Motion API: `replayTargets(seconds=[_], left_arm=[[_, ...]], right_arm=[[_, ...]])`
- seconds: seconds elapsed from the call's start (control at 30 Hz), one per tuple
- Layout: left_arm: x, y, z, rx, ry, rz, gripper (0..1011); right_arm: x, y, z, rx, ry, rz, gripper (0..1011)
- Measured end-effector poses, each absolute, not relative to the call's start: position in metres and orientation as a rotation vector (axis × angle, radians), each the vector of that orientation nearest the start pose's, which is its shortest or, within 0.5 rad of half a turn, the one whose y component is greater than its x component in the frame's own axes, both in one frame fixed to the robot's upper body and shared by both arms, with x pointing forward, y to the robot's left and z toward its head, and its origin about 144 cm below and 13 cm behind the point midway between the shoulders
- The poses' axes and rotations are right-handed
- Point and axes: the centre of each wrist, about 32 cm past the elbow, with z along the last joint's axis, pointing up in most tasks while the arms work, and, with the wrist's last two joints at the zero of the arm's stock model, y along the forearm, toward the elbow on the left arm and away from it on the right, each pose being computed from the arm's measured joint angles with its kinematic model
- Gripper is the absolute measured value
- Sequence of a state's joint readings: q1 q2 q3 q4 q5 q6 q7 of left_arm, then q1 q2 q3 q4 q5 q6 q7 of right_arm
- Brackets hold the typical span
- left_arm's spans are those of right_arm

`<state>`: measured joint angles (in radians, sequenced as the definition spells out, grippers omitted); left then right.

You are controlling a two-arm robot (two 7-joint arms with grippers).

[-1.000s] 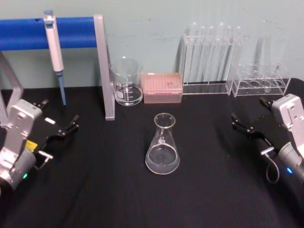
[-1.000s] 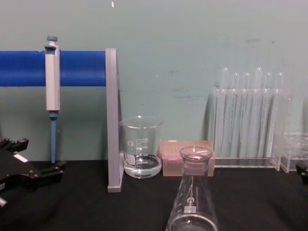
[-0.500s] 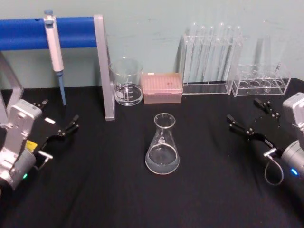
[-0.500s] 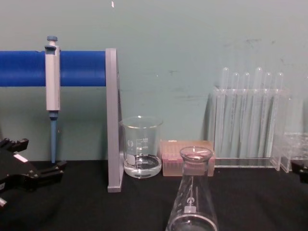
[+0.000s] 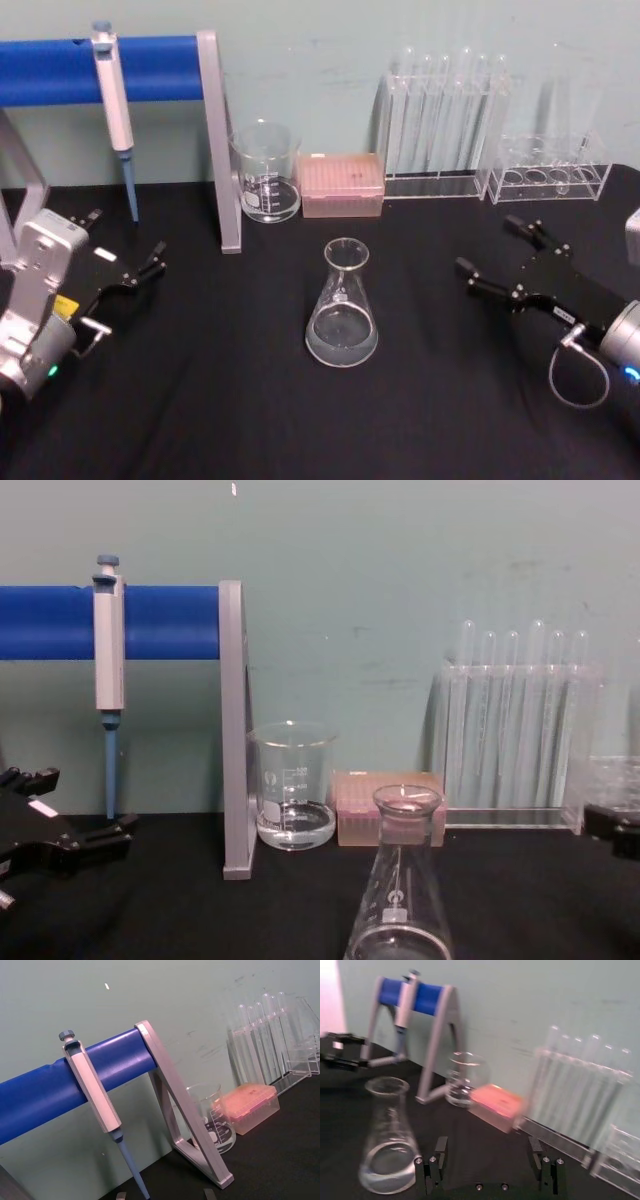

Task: Grasp the erlenmeyer flask with one hand, shake it three times, then place it back.

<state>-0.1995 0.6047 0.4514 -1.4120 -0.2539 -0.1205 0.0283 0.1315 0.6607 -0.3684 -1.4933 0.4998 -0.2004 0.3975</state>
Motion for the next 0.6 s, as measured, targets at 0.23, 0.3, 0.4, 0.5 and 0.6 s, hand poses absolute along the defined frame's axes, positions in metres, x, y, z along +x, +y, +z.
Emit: replayTargets(seconds=[0.23, 0.3, 0.4, 0.5, 0.6], left_arm=[[0.489, 0.31, 1.14, 0.304, -0.285, 1.248, 1001], [0.489, 0.31, 1.14, 0.304, -0.285, 1.248, 1001], [0.489, 0.31, 1.14, 0.304, -0.285, 1.248, 1001], [0.489, 0.31, 1.14, 0.304, -0.285, 1.248, 1001], [0.489, 0.31, 1.14, 0.304, -0.285, 1.248, 1001]], right_arm=[[0.479, -0.329, 1.162, -0.062, -0.144, -0.789, 1000], [0.48, -0.327, 1.162, -0.052, -0.138, -0.761, 1000], [0.483, -0.324, 1.161, -0.044, -0.133, -0.733, 1000], [0.487, -0.319, 1.159, -0.033, -0.122, -0.698, 1000], [0.492, -0.314, 1.157, -0.024, -0.108, -0.663, 1000]])
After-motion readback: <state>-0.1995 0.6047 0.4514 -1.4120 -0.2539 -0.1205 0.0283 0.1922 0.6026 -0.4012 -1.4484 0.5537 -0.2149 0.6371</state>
